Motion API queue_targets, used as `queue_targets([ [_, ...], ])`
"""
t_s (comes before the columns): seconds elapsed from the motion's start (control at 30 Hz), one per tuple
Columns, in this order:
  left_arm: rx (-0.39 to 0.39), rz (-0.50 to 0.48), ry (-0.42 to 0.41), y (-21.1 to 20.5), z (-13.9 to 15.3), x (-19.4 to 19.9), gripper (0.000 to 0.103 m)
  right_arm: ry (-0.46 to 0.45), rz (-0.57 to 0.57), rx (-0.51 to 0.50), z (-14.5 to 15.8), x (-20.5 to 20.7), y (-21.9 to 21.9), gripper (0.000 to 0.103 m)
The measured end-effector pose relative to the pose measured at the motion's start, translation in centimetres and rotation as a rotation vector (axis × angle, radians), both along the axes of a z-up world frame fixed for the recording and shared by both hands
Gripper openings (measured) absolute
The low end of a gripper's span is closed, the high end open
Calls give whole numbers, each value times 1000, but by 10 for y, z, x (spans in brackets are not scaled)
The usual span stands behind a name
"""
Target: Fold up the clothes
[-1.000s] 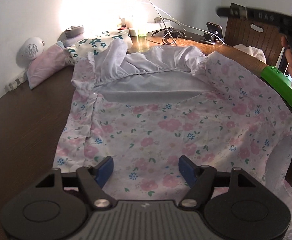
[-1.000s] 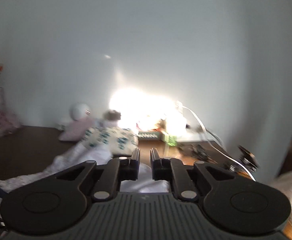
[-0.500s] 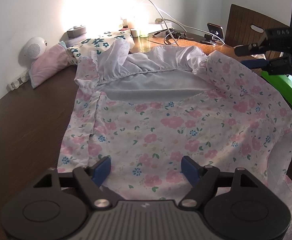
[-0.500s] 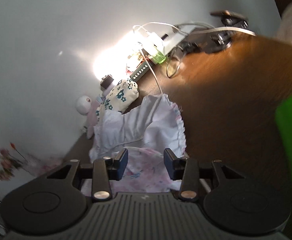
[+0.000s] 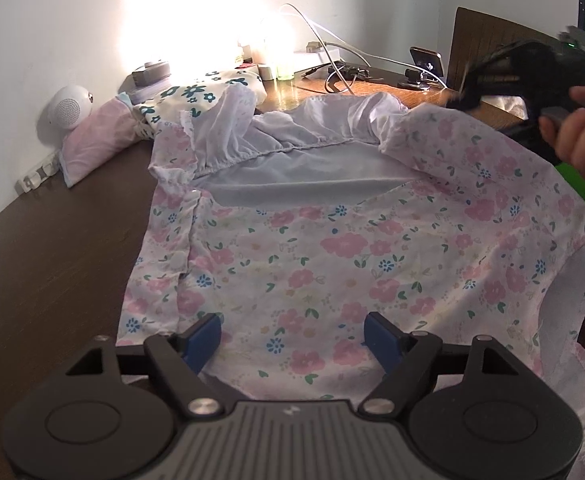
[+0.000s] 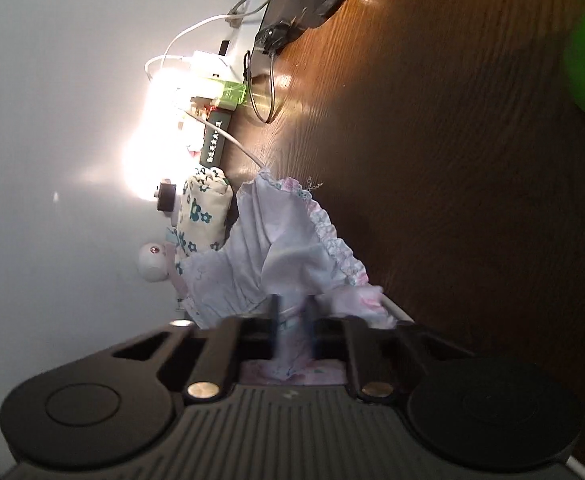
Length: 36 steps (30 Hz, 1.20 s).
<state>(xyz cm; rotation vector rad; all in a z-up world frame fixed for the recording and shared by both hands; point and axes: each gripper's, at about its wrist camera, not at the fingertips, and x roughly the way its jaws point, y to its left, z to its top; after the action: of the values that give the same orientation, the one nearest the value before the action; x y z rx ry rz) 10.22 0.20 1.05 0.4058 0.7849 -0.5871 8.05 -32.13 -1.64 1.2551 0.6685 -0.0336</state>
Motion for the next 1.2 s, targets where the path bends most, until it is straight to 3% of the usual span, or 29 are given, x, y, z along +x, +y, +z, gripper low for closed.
queue_targets([
  [0.03, 0, -1, -1, 0, 0, 0, 79, -12, 29, -58, 5, 7, 3, 0],
  [0.1, -9, -1, 3, 1, 0, 1, 79, -87, 85, -343, 39, 12, 18, 0],
  [0.13, -13, -1, 6, 2, -1, 1, 79, -133, 135, -536, 58, 14, 31, 0],
  [0.2, -17, -1, 8, 3, -1, 1, 79, -149, 190, -798, 83, 8, 50, 1],
  [0.23, -16, -2, 7, 2, -1, 1, 79, -155, 216, -913, 94, 5, 59, 6],
  [0.27, -15, -3, 4, 2, -1, 1, 79, -147, 218, -807, 96, -2, 50, 8],
  [0.3, -18, -3, 2, 2, -1, 0, 79, -138, 220, -699, 97, -8, 41, 24],
  [0.33, -20, -4, 1, 3, -1, 0, 79, -129, 216, -563, 85, -17, 31, 64],
  [0.37, -23, -4, -1, 3, -1, 0, 79, -120, 212, -426, 73, -25, 21, 78],
  [0.4, -29, -2, 1, 4, -2, 0, 79, -111, 207, -290, 61, -34, 12, 80],
  [0.47, -40, 4, 0, 5, -3, 0, 79, -89, 194, -24, 37, -50, -8, 79],
  [0.57, -41, -1, -3, 5, -3, 0, 79, 12, 100, 69, 9, -59, -12, 73],
  [0.67, -39, -4, -4, 5, -3, 0, 79, 16, 52, 134, -9, -45, -4, 48],
  [0.7, -39, -4, -7, 5, -3, -1, 79, 23, 49, 110, -10, -36, -1, 25],
  [0.73, -39, -4, -9, 5, -3, -1, 79, 19, 38, 76, -9, -27, 1, 6],
  [0.77, -40, -3, -9, 5, -3, -1, 79, 19, 36, 12, -5, -17, 3, 3],
  [0.8, -40, -3, -9, 4, -3, -1, 79, 17, 55, -74, 7, -9, 5, 1],
  [0.9, -41, -6, -10, 5, -3, -2, 79, -100, 186, -445, 62, 9, 18, 1],
  [0.93, -39, -13, -12, 5, -3, -2, 79, -102, 230, -587, 76, 15, 22, 1],
  [1.0, -39, -22, -9, 5, -3, -1, 79, -78, 266, -825, 97, 25, 27, 1],
  [1.07, -43, -22, -4, 6, -3, 1, 81, 20, 190, -902, 96, 27, 15, 3],
  [1.1, -44, -22, -3, 7, -3, 1, 81, 69, 151, -939, 95, 28, 9, 10],
  [1.13, -45, -21, -3, 7, -4, 1, 81, 118, 112, -976, 95, 29, 3, 26],
  [1.2, -43, -20, -9, 6, -4, 0, 81, 211, 33, -1042, 94, 30, -9, 45],
])
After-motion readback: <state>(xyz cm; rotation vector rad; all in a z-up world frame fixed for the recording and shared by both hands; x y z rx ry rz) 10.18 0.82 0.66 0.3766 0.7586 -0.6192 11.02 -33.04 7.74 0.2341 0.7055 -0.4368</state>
